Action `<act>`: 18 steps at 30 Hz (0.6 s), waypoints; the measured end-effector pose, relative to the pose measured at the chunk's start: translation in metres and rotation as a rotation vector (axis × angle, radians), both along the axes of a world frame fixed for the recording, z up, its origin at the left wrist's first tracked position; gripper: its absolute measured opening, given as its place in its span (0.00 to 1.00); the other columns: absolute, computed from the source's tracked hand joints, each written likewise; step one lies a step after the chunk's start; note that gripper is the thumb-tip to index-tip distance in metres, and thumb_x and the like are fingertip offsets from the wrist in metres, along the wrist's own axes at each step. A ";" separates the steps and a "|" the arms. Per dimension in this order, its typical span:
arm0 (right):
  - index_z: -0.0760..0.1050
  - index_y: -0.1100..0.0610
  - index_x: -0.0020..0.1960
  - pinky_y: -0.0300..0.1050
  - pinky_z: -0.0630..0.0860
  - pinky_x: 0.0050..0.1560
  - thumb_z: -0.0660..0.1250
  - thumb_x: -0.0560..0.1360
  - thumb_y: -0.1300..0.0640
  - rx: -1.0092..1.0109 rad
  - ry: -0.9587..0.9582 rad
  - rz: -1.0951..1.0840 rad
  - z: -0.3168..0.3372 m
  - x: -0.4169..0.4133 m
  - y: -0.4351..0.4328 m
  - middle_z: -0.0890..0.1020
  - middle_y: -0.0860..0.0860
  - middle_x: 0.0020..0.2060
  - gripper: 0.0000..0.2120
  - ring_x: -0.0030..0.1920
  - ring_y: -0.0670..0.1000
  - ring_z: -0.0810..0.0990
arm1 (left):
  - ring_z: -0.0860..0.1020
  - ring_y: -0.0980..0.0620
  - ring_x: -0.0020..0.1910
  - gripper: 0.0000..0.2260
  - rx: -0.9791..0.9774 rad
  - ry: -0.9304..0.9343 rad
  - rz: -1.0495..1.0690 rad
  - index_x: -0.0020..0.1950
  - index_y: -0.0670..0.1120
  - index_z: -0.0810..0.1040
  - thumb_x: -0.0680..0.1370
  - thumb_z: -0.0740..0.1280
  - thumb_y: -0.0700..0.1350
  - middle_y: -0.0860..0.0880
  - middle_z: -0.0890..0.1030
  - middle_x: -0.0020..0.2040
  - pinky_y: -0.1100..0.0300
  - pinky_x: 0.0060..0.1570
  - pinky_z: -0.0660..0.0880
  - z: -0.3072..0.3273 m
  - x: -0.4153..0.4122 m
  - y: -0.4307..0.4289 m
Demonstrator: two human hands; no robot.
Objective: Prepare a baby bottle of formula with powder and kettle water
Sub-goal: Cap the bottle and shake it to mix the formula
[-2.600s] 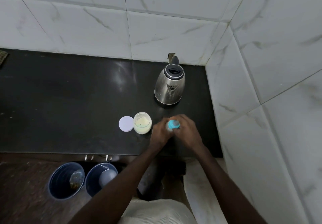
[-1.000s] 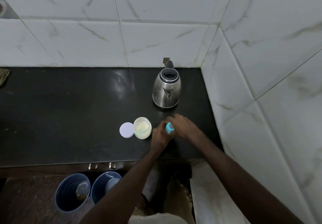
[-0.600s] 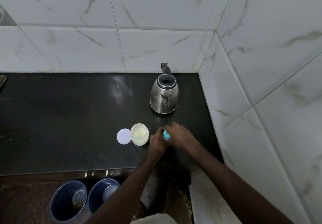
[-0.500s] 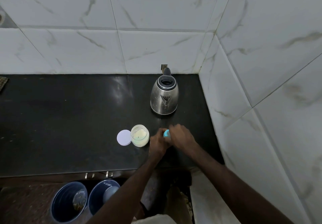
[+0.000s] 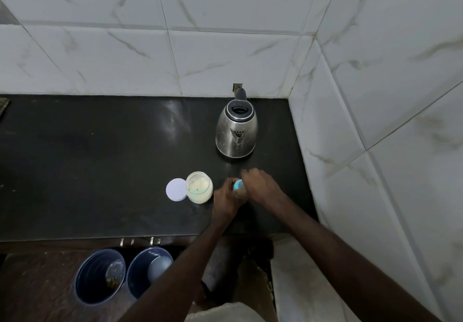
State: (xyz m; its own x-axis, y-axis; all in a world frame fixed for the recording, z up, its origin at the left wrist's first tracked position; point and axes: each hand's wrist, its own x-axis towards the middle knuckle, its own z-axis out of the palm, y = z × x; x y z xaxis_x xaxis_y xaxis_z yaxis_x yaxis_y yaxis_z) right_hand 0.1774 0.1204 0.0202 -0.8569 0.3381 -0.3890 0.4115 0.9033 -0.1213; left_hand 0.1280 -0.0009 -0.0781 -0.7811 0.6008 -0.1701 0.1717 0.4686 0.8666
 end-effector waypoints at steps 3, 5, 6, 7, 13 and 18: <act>0.74 0.55 0.65 0.55 0.79 0.54 0.74 0.75 0.45 -0.081 0.037 0.090 -0.009 0.002 0.009 0.77 0.55 0.58 0.24 0.55 0.59 0.82 | 0.82 0.59 0.45 0.21 -0.015 0.007 0.041 0.58 0.51 0.78 0.70 0.81 0.53 0.58 0.82 0.47 0.74 0.43 0.71 0.001 0.003 0.001; 0.74 0.56 0.60 0.52 0.77 0.50 0.74 0.75 0.45 -0.102 0.041 0.075 -0.016 0.002 0.016 0.78 0.55 0.55 0.21 0.53 0.60 0.82 | 0.80 0.62 0.42 0.21 -0.030 -0.004 0.064 0.57 0.52 0.78 0.69 0.81 0.55 0.59 0.81 0.44 0.76 0.39 0.70 0.005 0.005 0.003; 0.73 0.57 0.58 0.53 0.76 0.49 0.73 0.75 0.46 -0.112 0.053 0.051 -0.018 0.001 0.016 0.79 0.57 0.54 0.20 0.53 0.61 0.82 | 0.79 0.63 0.41 0.20 -0.039 -0.030 0.078 0.57 0.53 0.79 0.69 0.80 0.55 0.58 0.82 0.44 0.75 0.39 0.71 0.007 0.006 0.003; 0.72 0.59 0.58 0.54 0.76 0.50 0.71 0.77 0.48 -0.096 0.061 0.021 -0.018 0.001 0.014 0.80 0.59 0.54 0.18 0.54 0.64 0.82 | 0.80 0.61 0.42 0.19 -0.039 -0.041 0.083 0.57 0.53 0.79 0.69 0.80 0.54 0.57 0.83 0.44 0.73 0.40 0.72 0.009 0.005 0.004; 0.73 0.58 0.60 0.50 0.70 0.39 0.65 0.77 0.37 0.216 0.164 0.181 -0.030 0.000 0.008 0.85 0.56 0.51 0.25 0.49 0.61 0.86 | 0.78 0.63 0.41 0.19 -0.014 0.019 0.043 0.57 0.47 0.79 0.70 0.81 0.47 0.57 0.82 0.45 0.70 0.41 0.68 0.006 0.004 0.001; 0.76 0.54 0.51 0.46 0.65 0.30 0.58 0.75 0.40 0.258 0.251 0.473 -0.043 -0.009 0.020 0.83 0.52 0.40 0.19 0.37 0.57 0.85 | 0.83 0.51 0.41 0.21 -0.028 0.050 0.042 0.54 0.46 0.77 0.68 0.74 0.56 0.52 0.84 0.43 0.64 0.39 0.67 0.001 0.002 0.002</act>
State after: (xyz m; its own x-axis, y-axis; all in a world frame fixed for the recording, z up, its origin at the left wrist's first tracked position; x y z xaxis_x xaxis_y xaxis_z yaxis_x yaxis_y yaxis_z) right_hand 0.1682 0.1406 -0.0225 -0.9927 -0.0459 -0.1114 -0.0556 0.9948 0.0849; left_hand 0.1300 0.0016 -0.0771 -0.8133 0.5631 -0.1466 0.1944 0.5004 0.8437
